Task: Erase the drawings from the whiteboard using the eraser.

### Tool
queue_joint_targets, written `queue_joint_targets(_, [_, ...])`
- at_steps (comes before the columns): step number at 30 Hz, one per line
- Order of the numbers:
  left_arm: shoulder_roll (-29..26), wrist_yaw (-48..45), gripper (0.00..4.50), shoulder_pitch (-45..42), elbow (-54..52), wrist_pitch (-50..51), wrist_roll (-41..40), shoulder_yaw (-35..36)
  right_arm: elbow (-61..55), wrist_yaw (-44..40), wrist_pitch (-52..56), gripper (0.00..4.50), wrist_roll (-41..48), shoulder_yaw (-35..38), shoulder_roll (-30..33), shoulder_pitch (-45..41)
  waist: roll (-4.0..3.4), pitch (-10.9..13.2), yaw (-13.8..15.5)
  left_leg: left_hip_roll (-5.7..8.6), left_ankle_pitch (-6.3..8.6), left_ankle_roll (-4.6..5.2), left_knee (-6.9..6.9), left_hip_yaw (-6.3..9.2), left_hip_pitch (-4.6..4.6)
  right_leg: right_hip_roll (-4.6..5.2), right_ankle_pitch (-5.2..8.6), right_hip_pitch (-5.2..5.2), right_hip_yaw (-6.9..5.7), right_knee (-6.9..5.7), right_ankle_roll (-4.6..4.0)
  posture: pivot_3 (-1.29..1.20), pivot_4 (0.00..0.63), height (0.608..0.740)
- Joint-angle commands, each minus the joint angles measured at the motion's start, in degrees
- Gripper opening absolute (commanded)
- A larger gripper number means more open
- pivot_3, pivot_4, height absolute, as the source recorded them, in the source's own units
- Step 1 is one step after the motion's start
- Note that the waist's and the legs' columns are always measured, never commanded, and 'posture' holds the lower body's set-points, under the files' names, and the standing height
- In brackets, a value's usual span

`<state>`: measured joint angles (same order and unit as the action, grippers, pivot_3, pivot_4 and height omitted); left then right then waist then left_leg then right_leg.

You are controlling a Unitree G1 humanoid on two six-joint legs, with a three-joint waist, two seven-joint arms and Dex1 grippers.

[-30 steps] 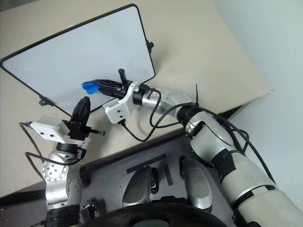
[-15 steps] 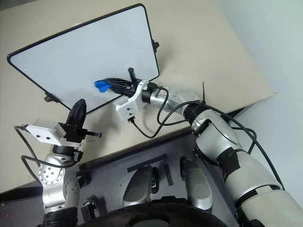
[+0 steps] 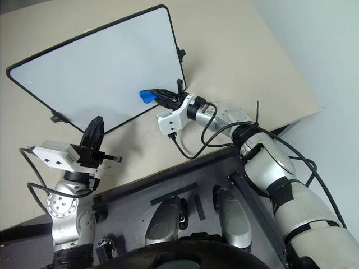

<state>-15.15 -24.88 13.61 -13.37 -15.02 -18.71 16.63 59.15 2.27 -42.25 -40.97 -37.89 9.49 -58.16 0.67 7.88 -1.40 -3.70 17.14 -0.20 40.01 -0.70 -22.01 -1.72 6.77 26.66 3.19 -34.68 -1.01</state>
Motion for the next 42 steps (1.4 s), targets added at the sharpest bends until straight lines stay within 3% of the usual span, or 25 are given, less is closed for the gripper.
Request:
queue_joint_targets(1, [-0.1, -0.1, 0.0, 0.1, -1.3, -0.9, -0.6, 0.1, -9.7, -17.9, 0.8, 0.56, 14.9, 6.6, 4.4, 5.6, 0.02, 0.0, 0.5, 0.01, 0.05, 0.05, 0.0, 0.0, -0.02, 0.0, 0.05, -0.04, 0.01, 0.06, 0.07, 0.0, 0.15, 0.74])
queue_joint_targets(5, [-0.5, -0.9, 0.0, 0.3, -1.3, -0.5, -1.2, 0.1, -31.1, -43.7, 16.3, 0.56, 36.2, 10.9, 11.7, 17.0, 0.05, 0.0, 0.7, 0.02, 0.32, 0.23, 0.01, -0.08, -0.06, -0.01, 0.17, -0.17, 0.02, 0.37, 0.22, 0.0, 0.15, 0.74])
queue_joint_targets(9, [-1.0, -1.8, 0.0, -0.1, -0.7, -0.2, -1.8, 0.1, -44.3, -54.1, 30.3, 0.56, 44.2, 13.3, 17.1, 23.1, 0.05, 0.0, 0.2, 0.03, 0.37, 0.27, 0.04, -0.13, -0.07, -0.04, 0.23, -0.31, 0.06, 0.72, 0.29, 0.0, 0.15, 0.74])
queue_joint_targets(16, [-1.7, -3.6, 0.0, 0.0, -1.0, 1.1, -3.2, -0.3, -48.5, -56.6, 38.7, 0.56, 44.7, 15.2, 17.6, 25.6, 0.04, 0.0, -0.3, 0.02, 0.38, 0.3, 0.04, -0.09, 0.18, -0.04, 0.2, -0.45, 0.13, 0.64, 0.3, 0.0, 0.15, 0.74])
queue_joint_targets(20, [-2.3, -4.6, 0.0, 0.9, -1.6, 1.8, -3.8, -0.1, -50.0, -57.1, 41.9, 1.65, 45.7, 16.4, 16.6, 25.6, 0.04, 0.0, -0.3, 0.03, 0.33, 0.38, 0.05, -0.09, 0.19, -0.04, 0.0, -0.47, 0.15, 0.65, 0.28, 0.0, 0.15, 0.74])
queue_joint_targets(28, [-4.2, -6.3, 0.0, 4.1, -2.7, 2.3, -5.6, 2.4, -54.5, -56.1, 45.2, 4.41, 46.9, 19.9, 16.3, 26.7, 0.03, 0.0, -0.2, 0.05, 0.23, 0.41, 0.05, -0.09, 0.32, -0.04, -0.07, -0.6, 0.15, 0.65, 0.27, 0.0, 0.15, 0.74])
queue_joint_targets(37, [-4.9, -6.9, 0.0, 5.3, -3.4, 3.3, -6.1, 2.3, -63.5, -58.5, 55.4, 4.46, 56.7, 29.8, 20.4, 30.7, 0.03, 0.0, 0.1, 0.09, 0.23, 0.4, 0.05, -0.1, 0.34, -0.04, 0.02, -0.69, 0.18, 0.69, 0.37, 0.0, 0.15, 0.74])
queue_joint_targets(42, [-5.5, -7.1, 0.0, 2.3, -2.8, 4.8, -6.2, 1.7, -65.3, -57.8, 56.9, 4.46, 57.3, 32.4, 23.3, 33.0, 0.03, 0.0, 0.2, 0.11, 0.23, 0.4, 0.05, -0.09, 0.4, -0.04, 0.06, -0.77, 0.19, 0.68, 0.38, 0.0, 0.15, 0.74])
